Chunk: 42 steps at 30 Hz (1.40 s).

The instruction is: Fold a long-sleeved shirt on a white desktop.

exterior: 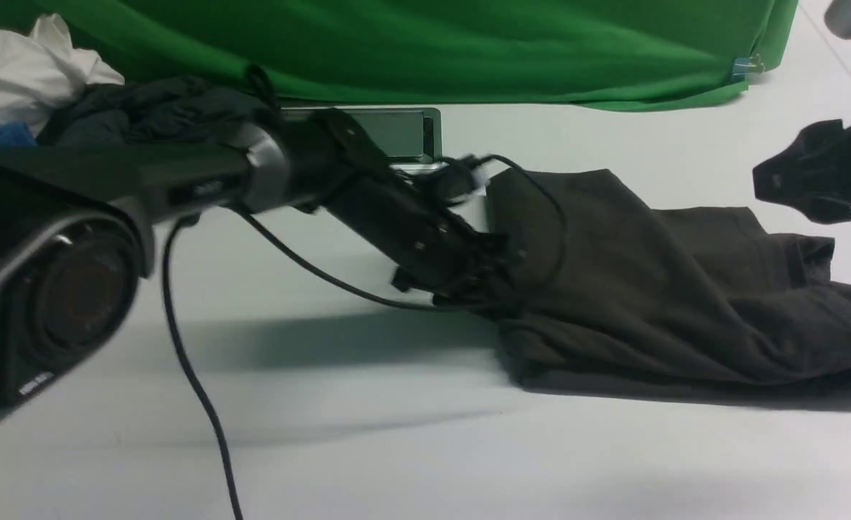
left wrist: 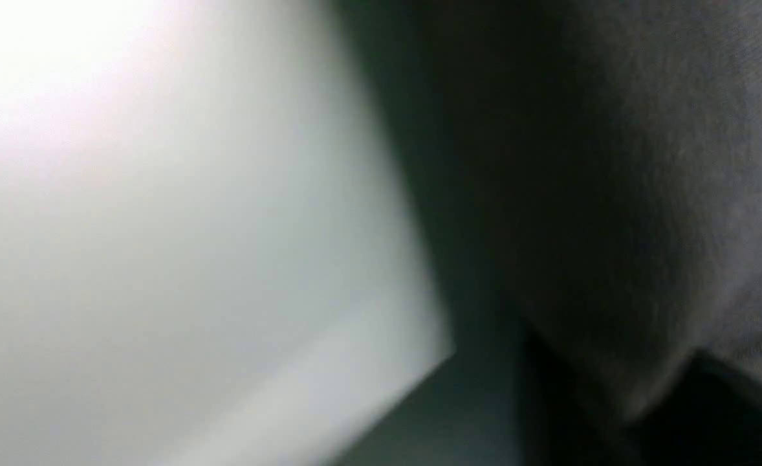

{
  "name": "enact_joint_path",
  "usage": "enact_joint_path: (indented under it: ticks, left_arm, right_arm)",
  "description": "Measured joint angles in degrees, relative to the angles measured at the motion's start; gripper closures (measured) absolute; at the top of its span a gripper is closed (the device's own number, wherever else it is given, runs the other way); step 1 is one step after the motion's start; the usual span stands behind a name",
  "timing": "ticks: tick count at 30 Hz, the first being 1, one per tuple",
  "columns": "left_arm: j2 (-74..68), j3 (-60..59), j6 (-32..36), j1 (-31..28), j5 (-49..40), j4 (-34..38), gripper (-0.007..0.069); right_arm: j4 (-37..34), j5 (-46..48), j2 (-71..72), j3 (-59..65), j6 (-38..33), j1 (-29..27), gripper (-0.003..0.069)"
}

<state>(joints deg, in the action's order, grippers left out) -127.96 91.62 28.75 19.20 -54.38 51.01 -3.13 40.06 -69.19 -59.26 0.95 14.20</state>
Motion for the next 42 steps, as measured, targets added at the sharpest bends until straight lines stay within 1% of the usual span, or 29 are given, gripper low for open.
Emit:
enact_joint_path:
  ticks: [1,2,6,7,8,10,14,18,21,22,24,25,27,33,37,38,40,42]
  left_arm:
    - [0.7,0.0,0.1,-1.7,-1.1,-0.9,0.0566]
    - [1.7,-0.1,0.2,-3.5,-1.8,-2.2,0.0572]
    - [6.1,-2.3,0.2,-9.1,-3.6,-8.9,0.0575]
    - [6.6,-2.7,0.2,-9.5,-3.6,-9.6,0.0575]
    - [8.6,-5.1,0.2,-11.0,-3.9,-11.7,0.0575]
    - [10.5,-8.2,0.2,-11.9,-3.5,-12.7,0.0575]
    - [13.4,-16.7,0.2,-11.9,0.8,-13.2,0.0575]
    - [13.7,-20.5,0.9,-11.8,4.4,-14.6,0.0575]
    - [13.7,-20.6,1.0,-11.8,4.6,-15.8,0.0575]
    - [13.8,-20.6,1.0,-11.8,4.7,-16.4,0.0575]
    - [14.0,-20.6,1.0,-11.7,4.8,-16.8,0.0575]
    - [14.0,-20.6,1.0,-11.7,4.8,-16.8,0.0575]
    - [14.1,-20.6,1.0,-11.7,4.9,-17.1,0.0575]
    - [14.2,-20.6,1.1,-11.7,5.4,-17.7,0.0575]
    - [14.2,-20.6,1.1,-11.7,5.4,-17.7,0.0575]
    - [14.2,-20.6,1.1,-11.7,5.4,-17.7,0.0575]
    - [14.2,-20.6,1.1,-11.7,5.5,-17.7,0.0575]
    - [14.2,-20.6,1.1,-11.7,5.6,-17.8,0.0575]
  right_arm:
    - [-0.1,-0.1,-0.4,-0.9,0.0,0.0,0.0275]
    - [-0.1,-0.1,-0.5,-1.6,0.0,0.0,0.0275]
    - [-0.1,-1.0,-0.8,-2.7,0.0,0.0,0.0274]
    - [-0.1,-1.0,-0.8,-2.7,0.0,0.0,0.0273]
    - [-0.1,-1.2,-2.1,-2.9,0.0,0.0,0.0272]
    - [-0.1,-1.2,-3.8,-3.0,0.0,0.0,0.0271]
    - [-1.2,-0.5,-11.4,-4.2,-0.9,-0.1,0.027]
    - [-7.9,2.7,-22.7,-12.7,-7.8,-1.8,0.027]
    - [-11.1,4.0,-28.2,-18.4,-10.5,-3.2,0.027]
    - [-13.4,5.7,-32.6,-22.8,-12.7,-4.6,0.027]
    - [-18.1,8.3,-37.9,-27.5,-16.6,-6.2,0.027]
    - [-21.5,9.6,-40.3,-29.3,-18.8,-6.8,0.027]
    - [-25.5,11.1,-44.5,-32.1,-21.7,-7.4,0.027]
    - [-28.2,11.5,-52.3,-34.6,-23.4,-7.4,0.027]
    - [-30.3,10.7,-54.6,-34.6,-23.9,-7.4,0.027]
    - [-32.4,10.0,-56.0,-34.6,-24.4,-7.4,0.0273]
    - [-33.5,9.9,-56.7,-34.7,-24.8,-7.4,0.0277]
    - [-37.7,9.8,-58.3,-34.7,-26.7,-7.4,0.0308]
